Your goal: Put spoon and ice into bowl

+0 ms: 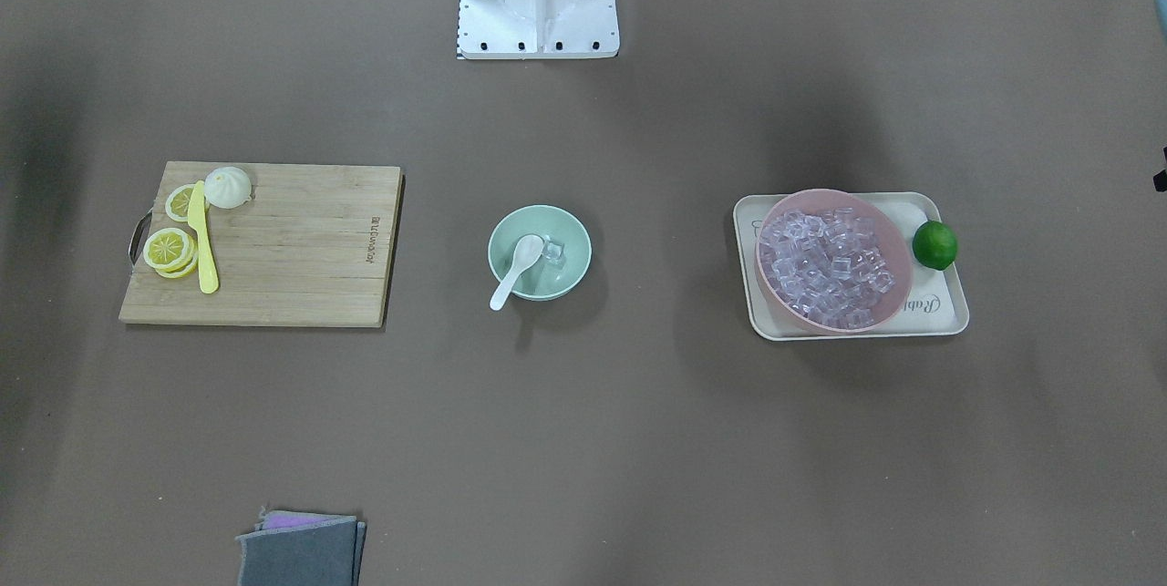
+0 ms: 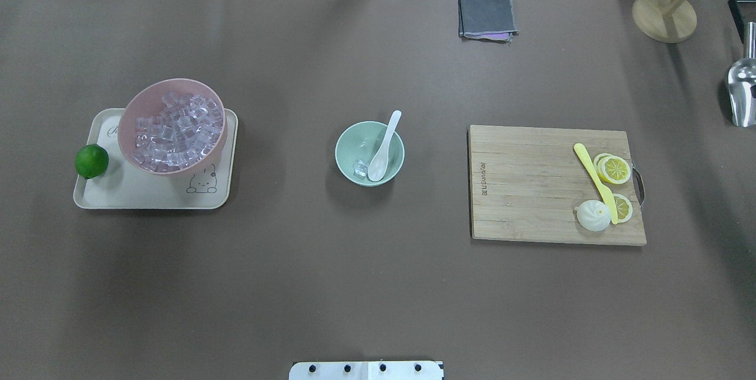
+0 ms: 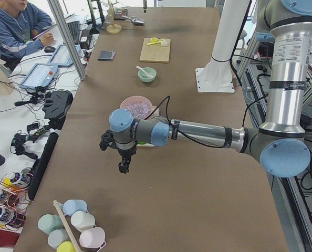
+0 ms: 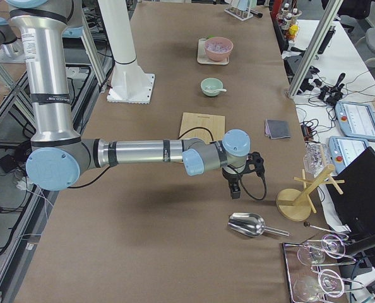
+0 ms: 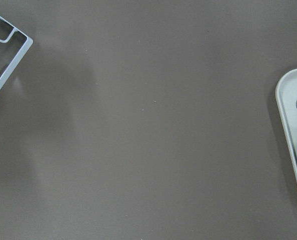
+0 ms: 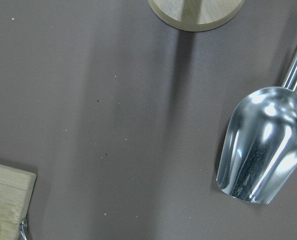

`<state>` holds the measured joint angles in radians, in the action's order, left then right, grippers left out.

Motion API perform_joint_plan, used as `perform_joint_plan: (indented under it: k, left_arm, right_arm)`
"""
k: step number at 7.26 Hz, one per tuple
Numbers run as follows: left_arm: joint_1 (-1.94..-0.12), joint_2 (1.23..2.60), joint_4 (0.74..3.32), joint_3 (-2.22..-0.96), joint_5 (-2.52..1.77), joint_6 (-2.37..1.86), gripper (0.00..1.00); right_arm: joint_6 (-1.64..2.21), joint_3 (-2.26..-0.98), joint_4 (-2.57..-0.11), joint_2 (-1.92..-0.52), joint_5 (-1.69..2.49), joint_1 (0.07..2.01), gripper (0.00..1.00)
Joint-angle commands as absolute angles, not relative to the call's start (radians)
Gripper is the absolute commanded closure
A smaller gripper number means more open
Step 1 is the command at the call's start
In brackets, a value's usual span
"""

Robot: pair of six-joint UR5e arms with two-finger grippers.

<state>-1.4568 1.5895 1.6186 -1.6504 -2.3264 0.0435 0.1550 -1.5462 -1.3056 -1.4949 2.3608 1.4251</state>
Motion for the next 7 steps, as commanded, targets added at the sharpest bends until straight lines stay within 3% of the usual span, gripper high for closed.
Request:
perform_joint_plan:
  k: [1, 7]
  left_arm:
    - [-1.457, 1.592, 1.623, -1.628, -2.326, 0.044, 0.02]
    - [-1.462, 1.594, 1.623, -1.615, -2.322, 0.046, 0.02]
  right_arm:
    - [0.155, -1.546, -1.305, -1.491, 2.361, 1.425, 0.0]
    - [0.153, -1.549, -1.308, -1.497, 2.362, 1.448, 0.0]
